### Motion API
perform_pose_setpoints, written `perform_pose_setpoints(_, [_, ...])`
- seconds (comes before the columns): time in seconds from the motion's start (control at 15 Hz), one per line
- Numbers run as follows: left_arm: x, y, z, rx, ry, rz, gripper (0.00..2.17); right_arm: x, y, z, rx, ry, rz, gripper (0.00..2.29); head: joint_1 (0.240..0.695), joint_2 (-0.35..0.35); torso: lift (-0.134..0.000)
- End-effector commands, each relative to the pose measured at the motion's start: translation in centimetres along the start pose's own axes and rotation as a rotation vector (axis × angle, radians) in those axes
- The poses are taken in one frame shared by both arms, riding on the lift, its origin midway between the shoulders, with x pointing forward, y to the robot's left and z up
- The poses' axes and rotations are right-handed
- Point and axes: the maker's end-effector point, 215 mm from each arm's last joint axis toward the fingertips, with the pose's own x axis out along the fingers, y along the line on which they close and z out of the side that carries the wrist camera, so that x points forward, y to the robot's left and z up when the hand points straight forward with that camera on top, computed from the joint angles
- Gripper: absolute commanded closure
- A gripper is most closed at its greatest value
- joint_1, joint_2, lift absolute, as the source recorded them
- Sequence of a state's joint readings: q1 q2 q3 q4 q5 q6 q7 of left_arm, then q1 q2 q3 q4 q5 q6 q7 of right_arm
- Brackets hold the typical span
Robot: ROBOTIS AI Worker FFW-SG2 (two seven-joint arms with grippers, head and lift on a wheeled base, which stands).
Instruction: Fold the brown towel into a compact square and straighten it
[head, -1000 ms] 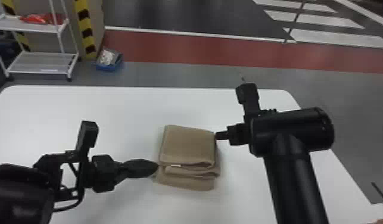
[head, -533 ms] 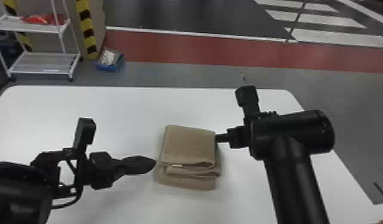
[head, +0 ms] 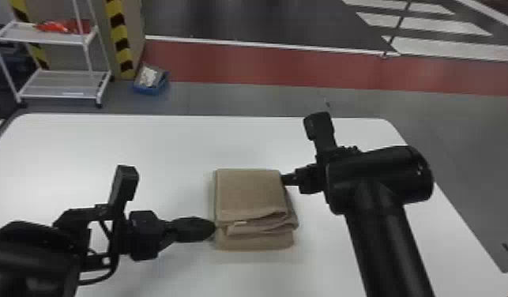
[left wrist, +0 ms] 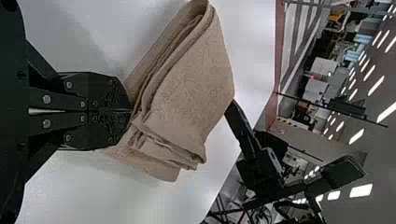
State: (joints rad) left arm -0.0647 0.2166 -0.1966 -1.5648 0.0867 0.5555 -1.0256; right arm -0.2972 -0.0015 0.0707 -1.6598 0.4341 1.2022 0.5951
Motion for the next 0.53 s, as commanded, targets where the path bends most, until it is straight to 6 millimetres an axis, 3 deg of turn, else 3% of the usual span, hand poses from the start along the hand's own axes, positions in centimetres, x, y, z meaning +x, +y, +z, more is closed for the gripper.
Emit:
perform_pose_setpoints(0.0, [-0.7,1.0,0.3,-0.007,-0.011,0.029,2.14,-0.9,-0.8,0.5,0.018,-0.026,-0.011,2.16,0.695,-0.159,-0.124])
perform_pose_setpoints(0.07, [-1.4,2.0,0.6,-0.026,-0.024,0.062,1.97,-1.7,-1.3,0.7,0.037,-0.049,-0.012,1.92,0.695,-0.158,-0.124])
perform_pose_setpoints(0.13, [-2.4,3.1,1.4,-0.036,-0.051,0.090,1.41,-2.8,-2.0,1.1,0.060,-0.075,-0.019,1.45,0.695,-0.157,-0.124])
perform_pose_setpoints(0.2, [-3.2,3.9,2.0,-0.048,-0.069,0.104,0.84,-3.6,-2.4,1.2,0.070,-0.093,-0.022,0.77,0.695,-0.151,-0.124])
perform_pose_setpoints(0.27, [-4.3,4.5,3.0,-0.063,-0.095,0.117,0.39,-4.6,-2.2,1.6,0.071,-0.114,-0.014,0.23,0.695,-0.148,-0.124])
perform_pose_setpoints(0.33, [-5.4,5.4,3.6,-0.091,-0.118,0.139,0.12,-5.8,-1.6,3.0,0.046,-0.152,-0.002,0.04,0.695,-0.144,-0.124])
perform_pose_setpoints(0.47, [-6.8,6.3,4.9,-0.121,-0.153,0.185,0.03,-7.3,1.8,5.2,-0.077,-0.196,0.075,0.01,0.695,-0.126,-0.124])
